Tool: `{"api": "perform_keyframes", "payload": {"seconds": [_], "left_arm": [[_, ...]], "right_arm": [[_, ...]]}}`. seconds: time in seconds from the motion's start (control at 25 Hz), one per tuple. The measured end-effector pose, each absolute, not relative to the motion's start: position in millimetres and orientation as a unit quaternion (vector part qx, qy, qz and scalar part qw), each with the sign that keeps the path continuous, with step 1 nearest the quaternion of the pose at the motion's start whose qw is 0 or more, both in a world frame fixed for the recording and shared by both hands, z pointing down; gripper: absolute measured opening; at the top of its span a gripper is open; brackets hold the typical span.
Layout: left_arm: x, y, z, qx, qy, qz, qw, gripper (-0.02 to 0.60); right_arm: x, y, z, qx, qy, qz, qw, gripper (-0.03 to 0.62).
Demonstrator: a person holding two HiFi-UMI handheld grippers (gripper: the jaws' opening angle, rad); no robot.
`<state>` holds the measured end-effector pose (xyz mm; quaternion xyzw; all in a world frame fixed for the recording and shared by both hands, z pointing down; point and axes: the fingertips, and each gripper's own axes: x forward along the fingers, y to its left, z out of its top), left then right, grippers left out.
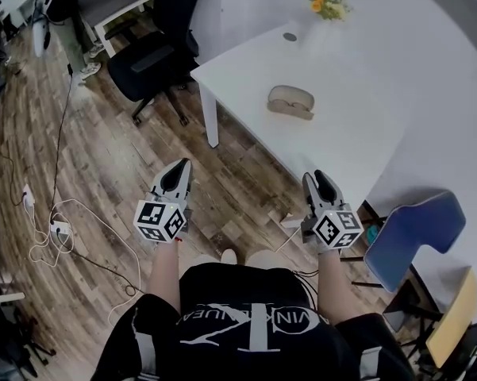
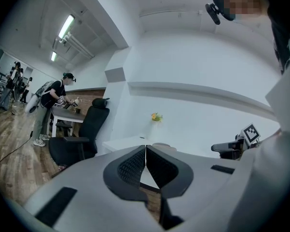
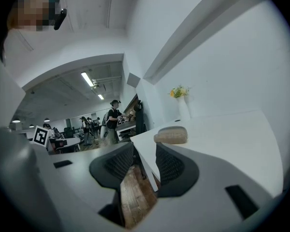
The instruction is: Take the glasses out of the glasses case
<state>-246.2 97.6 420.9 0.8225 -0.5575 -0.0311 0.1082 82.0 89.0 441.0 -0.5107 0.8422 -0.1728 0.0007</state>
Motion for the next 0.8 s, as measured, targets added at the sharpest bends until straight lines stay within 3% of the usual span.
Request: {"api": "perform_keyframes", "payload": {"seconds": [0.8], "left_arm": [[-217, -40, 435, 0.839, -0.531, -0.015, 0.116, 0.017]], "right_arm": [[92, -42, 462, -0.506, 0.844, -0.173, -0.038, 0.137]]}}
